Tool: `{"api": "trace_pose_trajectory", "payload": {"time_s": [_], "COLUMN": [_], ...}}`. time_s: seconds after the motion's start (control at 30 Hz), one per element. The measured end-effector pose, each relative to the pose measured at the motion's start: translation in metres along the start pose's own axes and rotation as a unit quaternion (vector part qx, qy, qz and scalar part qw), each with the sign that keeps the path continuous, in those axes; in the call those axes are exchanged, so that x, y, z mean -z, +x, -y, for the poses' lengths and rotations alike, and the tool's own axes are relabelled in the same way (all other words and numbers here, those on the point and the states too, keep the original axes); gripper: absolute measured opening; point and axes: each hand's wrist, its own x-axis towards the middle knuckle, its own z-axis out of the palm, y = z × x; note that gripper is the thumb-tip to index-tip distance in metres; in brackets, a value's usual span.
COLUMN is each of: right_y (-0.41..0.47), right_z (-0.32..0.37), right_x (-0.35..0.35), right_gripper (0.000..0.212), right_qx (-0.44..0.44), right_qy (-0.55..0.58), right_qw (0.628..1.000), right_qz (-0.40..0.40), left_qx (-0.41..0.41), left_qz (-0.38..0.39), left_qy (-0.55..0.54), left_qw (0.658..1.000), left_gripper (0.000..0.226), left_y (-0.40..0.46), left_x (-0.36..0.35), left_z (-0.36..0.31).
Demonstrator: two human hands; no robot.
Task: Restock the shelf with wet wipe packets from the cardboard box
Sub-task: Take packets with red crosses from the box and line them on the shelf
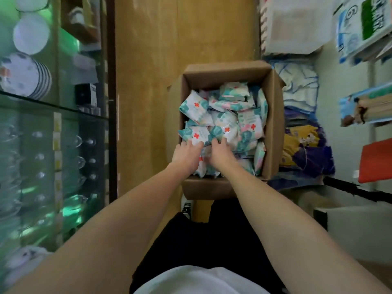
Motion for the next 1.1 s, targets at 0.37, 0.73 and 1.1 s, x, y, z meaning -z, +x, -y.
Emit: {"api": "trace_pose_trajectory", "payload": {"time_s": [0.37, 0.73, 1.1], "right_y": [-0.002, -0.008, -0.054], "right_z": [-0.016, -0.031, 0.004], "right_x": [0.006, 0.013, 0.03], "right_gripper": [0.085, 0.089, 0.081], "right_qx": [-0.029, -0.029, -0.057], "right_qy": [0.006, -0.046, 0.033], "right_qw": [1.0, 0.998, 0.993], "right_qz": [-0.002, -0.02, -0.095], "left_qx": [0.061, 0.061, -0.052], "left_qz": [-0.037, -0.012, 0.067], "left_qy": [-0.016, -0.166, -0.087], "left_qw": [0.997, 0.984, 0.993], "left_gripper": [0.031, 0.033, 0.047], "left_y": [-0.002, -0.004, -0.024], "left_x": [-0.005, 0.01, 0.029], "left_z": [-0.016, -0.02, -0.001]}}
